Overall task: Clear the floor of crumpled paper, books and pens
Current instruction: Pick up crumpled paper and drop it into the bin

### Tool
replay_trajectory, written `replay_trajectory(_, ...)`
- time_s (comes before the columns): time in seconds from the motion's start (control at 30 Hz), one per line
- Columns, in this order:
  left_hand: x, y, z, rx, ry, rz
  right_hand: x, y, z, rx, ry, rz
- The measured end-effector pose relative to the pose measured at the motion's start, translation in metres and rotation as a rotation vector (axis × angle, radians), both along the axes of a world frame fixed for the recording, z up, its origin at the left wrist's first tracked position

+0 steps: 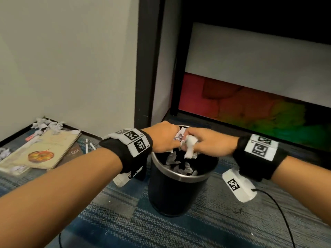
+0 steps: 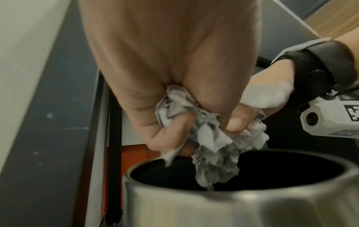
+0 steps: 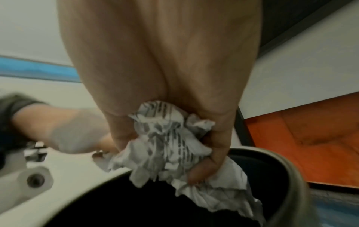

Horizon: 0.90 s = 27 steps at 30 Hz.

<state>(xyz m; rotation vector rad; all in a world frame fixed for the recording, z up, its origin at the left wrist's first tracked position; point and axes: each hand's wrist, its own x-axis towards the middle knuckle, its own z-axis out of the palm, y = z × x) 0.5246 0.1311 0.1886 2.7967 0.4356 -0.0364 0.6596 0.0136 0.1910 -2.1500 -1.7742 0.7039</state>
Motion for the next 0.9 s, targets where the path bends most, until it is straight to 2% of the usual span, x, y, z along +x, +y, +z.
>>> replay_trajectory(0.1, 0.021, -0.004, -0.017, 0.05, 0.215, 0.03, 0.008, 0.005, -0.022, -0.076, -0.293, 0.065)
replay_trajectory(0.17, 0.027, -0.008, -0.025, 0.04, 0.384, 0.022, 0.008, 0.005, -0.03, -0.177, -0.344, 0.142)
replay_trajectory(0.2, 0.028, -0.008, -0.026, 0.021, 0.409, 0.013, 0.008, 0.004, -0.033, -0.219, -0.346, 0.18)
replay_trajectory(0.33, 0.02, 0.002, -0.014, -0.083, 0.217, 0.055, 0.013, 0.007, -0.025, -0.206, -0.309, 0.212)
replay_trajectory(0.47, -0.006, 0.024, 0.006, -0.158, 0.021, 0.133, 0.006, 0.019, -0.002, -0.05, -0.436, 0.111)
replay_trajectory(0.53, -0.025, 0.038, 0.008, -0.221, 0.022, 0.154, -0.008, 0.027, 0.014, 0.028, -0.448, 0.083)
replay_trajectory(0.63, -0.059, 0.058, 0.008, -0.315, 0.181, 0.162, -0.045, 0.045, 0.034, 0.135, -0.384, 0.096)
replay_trajectory(0.73, -0.099, 0.082, 0.003, -0.16, 0.305, 0.225, -0.094, 0.073, 0.044, 0.178, -0.379, 0.155)
replay_trajectory(0.83, -0.148, 0.107, -0.007, 0.047, 0.283, 0.357, -0.147, 0.113, 0.042, 0.147, -0.433, 0.204)
replay_trajectory(0.9, -0.184, 0.121, -0.016, 0.091, 0.245, 0.477, -0.183, 0.143, 0.034, 0.098, -0.429, 0.251)
